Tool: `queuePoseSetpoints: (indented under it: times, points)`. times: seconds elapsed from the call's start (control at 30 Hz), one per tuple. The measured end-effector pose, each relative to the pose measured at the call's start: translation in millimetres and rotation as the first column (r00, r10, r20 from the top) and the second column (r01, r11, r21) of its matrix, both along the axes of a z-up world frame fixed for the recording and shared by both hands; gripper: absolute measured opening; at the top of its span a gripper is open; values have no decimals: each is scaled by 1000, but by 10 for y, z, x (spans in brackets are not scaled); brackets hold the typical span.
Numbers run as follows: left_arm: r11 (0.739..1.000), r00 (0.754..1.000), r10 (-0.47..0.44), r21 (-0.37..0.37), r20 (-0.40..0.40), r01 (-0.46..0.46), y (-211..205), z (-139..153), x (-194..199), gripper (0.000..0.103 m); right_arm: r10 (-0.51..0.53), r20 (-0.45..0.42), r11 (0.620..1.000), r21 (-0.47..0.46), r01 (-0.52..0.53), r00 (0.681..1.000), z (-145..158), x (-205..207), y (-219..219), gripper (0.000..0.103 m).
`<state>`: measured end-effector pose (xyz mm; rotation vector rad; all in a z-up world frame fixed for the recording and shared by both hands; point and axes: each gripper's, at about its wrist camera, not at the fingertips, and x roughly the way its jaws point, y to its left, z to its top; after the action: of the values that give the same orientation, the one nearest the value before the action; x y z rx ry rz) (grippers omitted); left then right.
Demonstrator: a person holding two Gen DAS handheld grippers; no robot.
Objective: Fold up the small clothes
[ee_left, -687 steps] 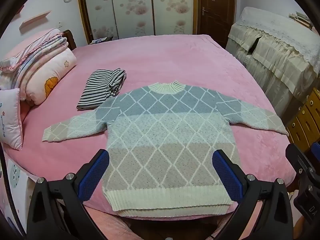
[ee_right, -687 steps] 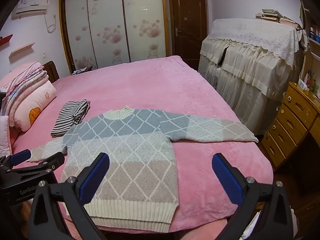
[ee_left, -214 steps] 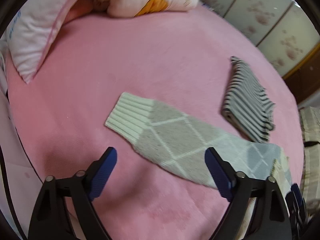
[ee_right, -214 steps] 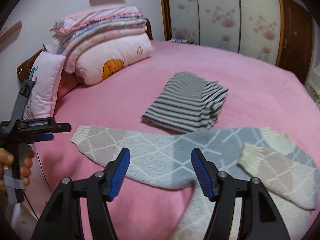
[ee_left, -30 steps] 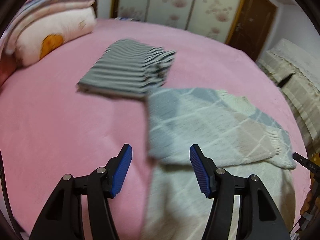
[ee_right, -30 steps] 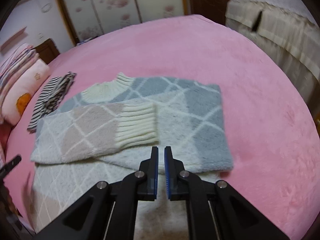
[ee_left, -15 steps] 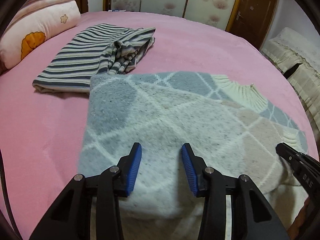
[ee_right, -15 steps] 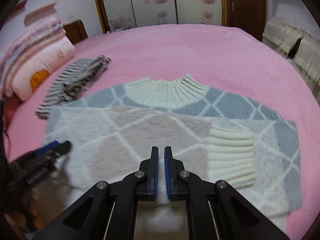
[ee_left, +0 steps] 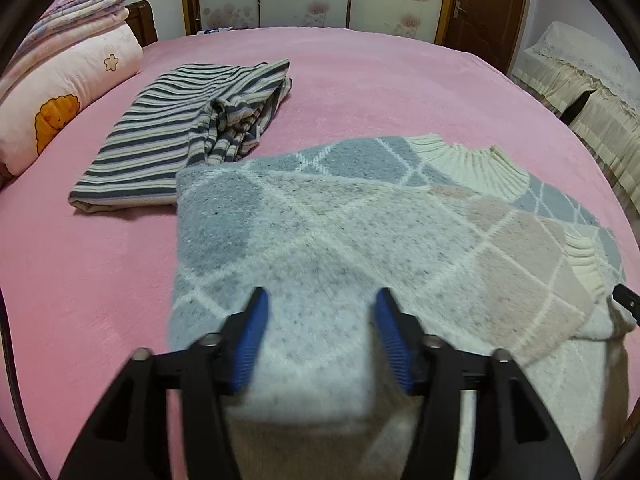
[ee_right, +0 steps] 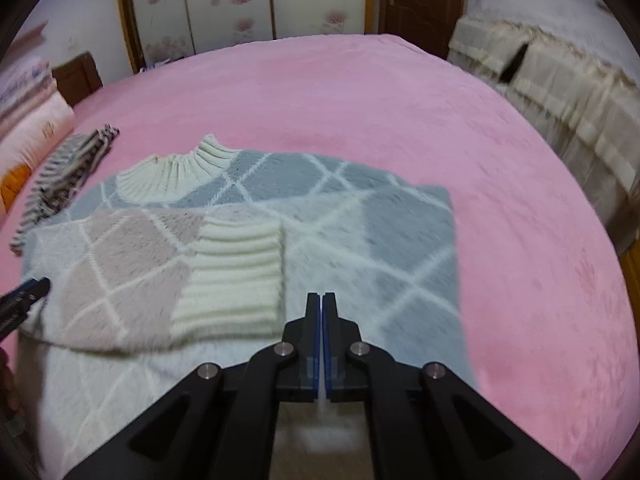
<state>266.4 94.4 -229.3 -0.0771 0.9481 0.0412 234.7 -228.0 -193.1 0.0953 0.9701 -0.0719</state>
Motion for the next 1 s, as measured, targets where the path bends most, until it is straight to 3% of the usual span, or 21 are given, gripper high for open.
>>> queuePoseSetpoints:
  times: [0.43,0.57,0.7,1.0]
  points:
    - [999,991,-40,-16,124,43,-133,1044,-983,93,74,93,992,94,-83,993,806,-925,325,3]
    - [998,986,-54,-21,160,58,-193,1322,-1284,97,94,130,990,96,-107,987,1063,-1157,415,7]
    - [997,983,-51,-46,179,60,-207,1521,-1523,99,105,175,988,92,-122,979,1314,-1419,485,25]
    - [995,975,-6,-99,223,29,-165,1861,-1966,101,113,266,987,82,-140,957,1768,-1922,484,27]
